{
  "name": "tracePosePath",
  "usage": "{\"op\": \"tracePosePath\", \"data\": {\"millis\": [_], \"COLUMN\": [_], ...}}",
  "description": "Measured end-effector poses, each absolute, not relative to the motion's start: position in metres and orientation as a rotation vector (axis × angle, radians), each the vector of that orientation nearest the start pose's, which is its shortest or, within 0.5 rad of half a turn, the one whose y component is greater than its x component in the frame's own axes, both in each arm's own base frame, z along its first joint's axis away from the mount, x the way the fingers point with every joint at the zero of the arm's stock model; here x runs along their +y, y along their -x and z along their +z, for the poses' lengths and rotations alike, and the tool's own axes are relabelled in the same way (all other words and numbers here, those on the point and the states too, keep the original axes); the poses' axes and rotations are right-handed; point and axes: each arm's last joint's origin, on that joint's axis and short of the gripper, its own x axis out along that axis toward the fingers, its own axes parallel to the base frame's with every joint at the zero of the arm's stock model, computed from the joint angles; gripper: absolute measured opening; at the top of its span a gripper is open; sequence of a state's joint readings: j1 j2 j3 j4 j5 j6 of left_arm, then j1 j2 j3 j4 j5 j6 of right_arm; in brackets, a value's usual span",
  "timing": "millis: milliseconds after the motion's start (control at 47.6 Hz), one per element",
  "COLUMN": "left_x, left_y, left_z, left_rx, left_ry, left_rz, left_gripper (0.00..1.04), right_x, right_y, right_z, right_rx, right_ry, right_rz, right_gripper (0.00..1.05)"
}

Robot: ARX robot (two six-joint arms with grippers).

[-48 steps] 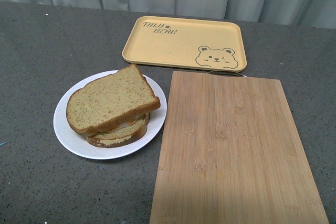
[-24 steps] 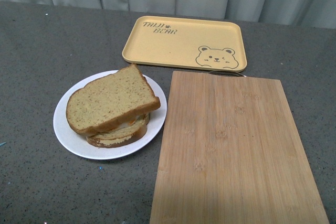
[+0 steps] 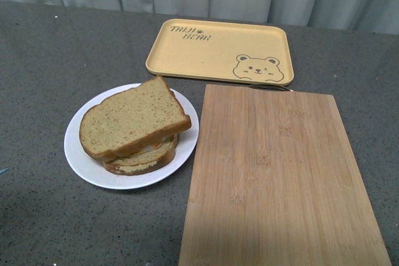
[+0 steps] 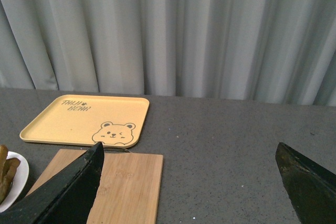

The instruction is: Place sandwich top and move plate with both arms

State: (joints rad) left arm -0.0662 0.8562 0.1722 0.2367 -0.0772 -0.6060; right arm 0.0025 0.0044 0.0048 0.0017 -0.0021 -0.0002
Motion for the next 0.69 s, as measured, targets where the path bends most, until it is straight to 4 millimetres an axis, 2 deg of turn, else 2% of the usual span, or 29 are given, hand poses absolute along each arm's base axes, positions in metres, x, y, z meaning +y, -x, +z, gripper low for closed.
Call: {"op": "tracePosePath", "data": {"millis": [126,168,273,399,547,694], "left_x": [-0.009,-0.004,0.006,0.013,0.003,0.003], "left_y": [-0.198,-0.214,-0.236,-0.245,-0.255,-0.256], "left_z": [0.140,0.126,0.094,0.077,0.063,0.050], "left_rx": [0.519,0.578,0.714,0.774,0.867,0.924], "left_ry": [0.721,0.789,0.876,0.980,1.027,1.029], "left_rz": [0.134,0.155,0.208,0.231,0.172,0.201], "left_gripper": [0.98,0.98,0.98,0.98,0.98,0.98], "right_x": [0.000,0.000,0.000,0.000,0.000,0.000], "right_y": [-0.098,-0.098,-0.098,-0.098,-0.098,-0.098], "right_z": [0.165,0.165,0.165,0.165,0.165,0.165], "right_rx": [-0.002,-0.002,-0.002,-0.002,-0.002,-0.002], "right_ry": [0.000,0.001,0.001,0.001,0.001,0.001], "right_rz": [0.005,0.005,0.005,0.005,0.005,0.005], "right_gripper": [0.95,0.95,0.95,0.95,0.95,0.95]}}
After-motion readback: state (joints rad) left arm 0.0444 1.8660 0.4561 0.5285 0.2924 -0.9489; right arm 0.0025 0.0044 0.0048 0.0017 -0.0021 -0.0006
